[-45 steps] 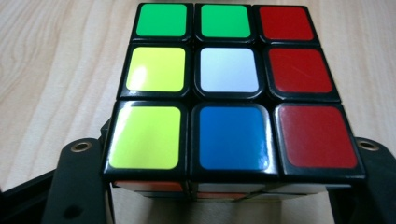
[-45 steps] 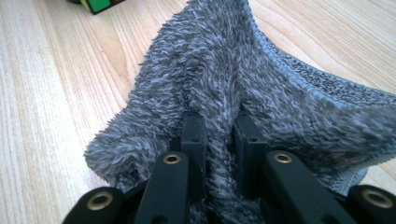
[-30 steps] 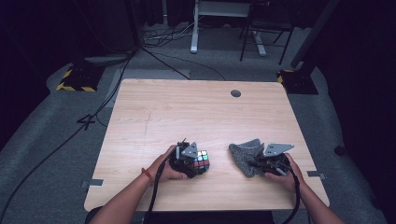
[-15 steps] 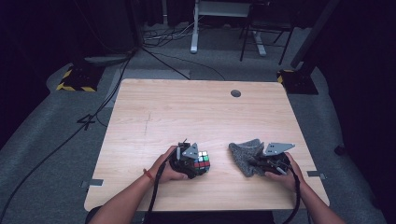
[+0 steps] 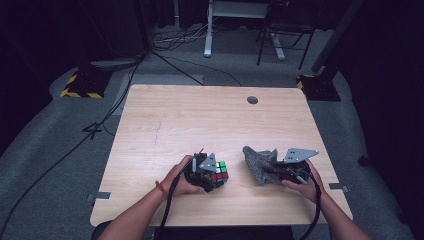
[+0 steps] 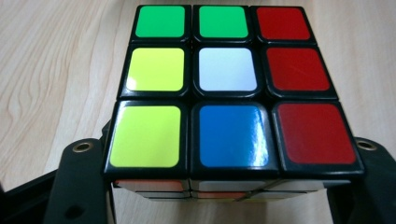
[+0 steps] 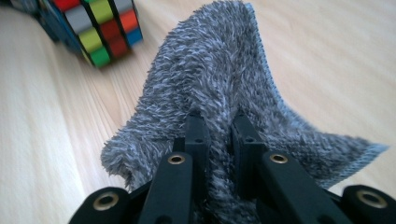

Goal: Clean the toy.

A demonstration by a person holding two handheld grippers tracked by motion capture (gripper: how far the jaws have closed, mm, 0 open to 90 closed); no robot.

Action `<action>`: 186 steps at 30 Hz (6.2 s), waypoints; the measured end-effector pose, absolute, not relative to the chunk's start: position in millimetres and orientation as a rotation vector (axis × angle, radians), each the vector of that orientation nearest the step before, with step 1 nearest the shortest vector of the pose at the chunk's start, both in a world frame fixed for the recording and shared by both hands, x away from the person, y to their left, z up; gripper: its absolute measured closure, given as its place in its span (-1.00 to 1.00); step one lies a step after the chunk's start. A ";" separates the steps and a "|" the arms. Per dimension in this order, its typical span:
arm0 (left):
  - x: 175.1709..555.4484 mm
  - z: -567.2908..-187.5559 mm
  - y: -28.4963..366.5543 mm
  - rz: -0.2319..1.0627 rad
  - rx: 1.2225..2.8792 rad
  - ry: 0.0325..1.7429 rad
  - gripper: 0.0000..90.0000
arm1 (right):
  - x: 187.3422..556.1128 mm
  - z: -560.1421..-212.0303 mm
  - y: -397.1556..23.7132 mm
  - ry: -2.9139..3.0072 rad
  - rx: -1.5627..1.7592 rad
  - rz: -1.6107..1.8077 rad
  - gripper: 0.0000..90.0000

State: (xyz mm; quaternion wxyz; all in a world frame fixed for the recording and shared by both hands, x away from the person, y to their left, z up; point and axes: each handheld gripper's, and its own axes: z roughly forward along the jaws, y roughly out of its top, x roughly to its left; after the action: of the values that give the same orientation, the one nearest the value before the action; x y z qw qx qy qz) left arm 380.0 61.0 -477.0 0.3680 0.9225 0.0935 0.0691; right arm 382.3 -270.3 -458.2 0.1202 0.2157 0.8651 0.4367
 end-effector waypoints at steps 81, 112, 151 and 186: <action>380.6 -443.4 47.8 0.244 2.275 0.189 -0.25 | 374.0 -436.3 -196.7 2.669 0.450 1.211 0.78; 371.1 -454.8 24.5 0.224 2.392 0.129 -0.25 | 369.6 -409.5 -181.2 2.522 0.379 1.286 0.78; 379.1 -442.7 45.7 0.175 2.259 0.209 -0.25 | 381.9 -432.4 -205.5 2.547 0.487 1.289 0.79; 377.2 -446.5 35.4 0.217 2.297 0.184 -0.25 | 371.9 -414.1 -188.8 2.467 0.385 1.440 0.79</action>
State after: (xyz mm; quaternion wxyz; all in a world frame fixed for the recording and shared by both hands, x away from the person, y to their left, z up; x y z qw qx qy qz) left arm 377.2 35.4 -446.5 0.4019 0.9088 0.0728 0.0858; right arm 371.9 -188.8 -414.1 0.1293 0.1324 0.8488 0.4952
